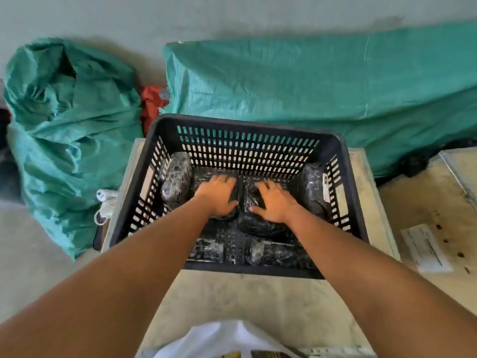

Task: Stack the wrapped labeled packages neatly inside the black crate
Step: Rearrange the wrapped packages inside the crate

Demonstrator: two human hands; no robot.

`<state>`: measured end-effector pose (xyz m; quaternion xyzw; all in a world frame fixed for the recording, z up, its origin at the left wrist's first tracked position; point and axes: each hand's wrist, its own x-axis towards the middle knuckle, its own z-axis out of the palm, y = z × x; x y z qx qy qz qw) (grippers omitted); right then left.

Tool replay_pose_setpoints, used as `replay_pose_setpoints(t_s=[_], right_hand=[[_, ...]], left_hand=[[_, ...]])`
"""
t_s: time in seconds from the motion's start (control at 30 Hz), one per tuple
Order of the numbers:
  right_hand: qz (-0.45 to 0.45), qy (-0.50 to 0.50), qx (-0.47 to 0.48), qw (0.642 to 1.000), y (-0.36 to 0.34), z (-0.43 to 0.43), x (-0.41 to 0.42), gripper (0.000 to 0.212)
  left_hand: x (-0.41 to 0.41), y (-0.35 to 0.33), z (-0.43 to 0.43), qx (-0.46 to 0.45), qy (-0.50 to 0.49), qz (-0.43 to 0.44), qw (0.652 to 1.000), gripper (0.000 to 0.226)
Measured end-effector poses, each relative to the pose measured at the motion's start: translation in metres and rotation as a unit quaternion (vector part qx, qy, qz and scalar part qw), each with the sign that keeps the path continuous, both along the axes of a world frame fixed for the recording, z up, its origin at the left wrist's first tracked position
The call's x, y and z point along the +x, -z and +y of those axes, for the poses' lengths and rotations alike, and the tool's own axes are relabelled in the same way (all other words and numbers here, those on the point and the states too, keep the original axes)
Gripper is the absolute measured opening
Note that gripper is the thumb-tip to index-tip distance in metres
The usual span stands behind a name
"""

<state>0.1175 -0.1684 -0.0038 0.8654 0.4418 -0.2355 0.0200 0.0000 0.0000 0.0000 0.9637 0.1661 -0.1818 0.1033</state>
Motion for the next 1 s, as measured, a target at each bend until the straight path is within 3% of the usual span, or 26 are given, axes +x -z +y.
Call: replay_pose_setpoints(t_s=[0.2,0.3,0.53,0.7,0.83,1.0], right_hand=[[-0.023,-0.032,-0.143,0.989,0.031,-0.007,-0.005,0.141],[-0.051,-0.032,-0.146,0.988,0.037,-0.005,-0.012,0.151],[-0.006,0.036,-0.093,0.995,0.029,0.004,-0.011,0.128],[0.036,0.056,-0.013,0.998,-0.001,0.009,0.012,0.078],[0.084,0.107,0.05,0.989,-0.02,-0.001,0.035,0.09],[0.207,0.178,0.12,0.955,-0.035,-0.006,0.06,0.082]], left_hand=[[0.002,0.045,-0.001,-0.021,0.053,0.096,0.994,0.101],[-0.006,0.056,0.003,-0.026,0.081,0.093,0.992,0.106],[-0.007,0.071,0.0,-0.031,0.071,0.084,0.993,0.115],[-0.002,0.056,0.0,-0.078,0.027,0.049,0.995,0.12],[0.017,0.034,0.001,-0.173,0.003,-0.1,0.98,0.113],[0.036,0.018,-0.003,-0.264,0.055,-0.178,0.946,0.085]])
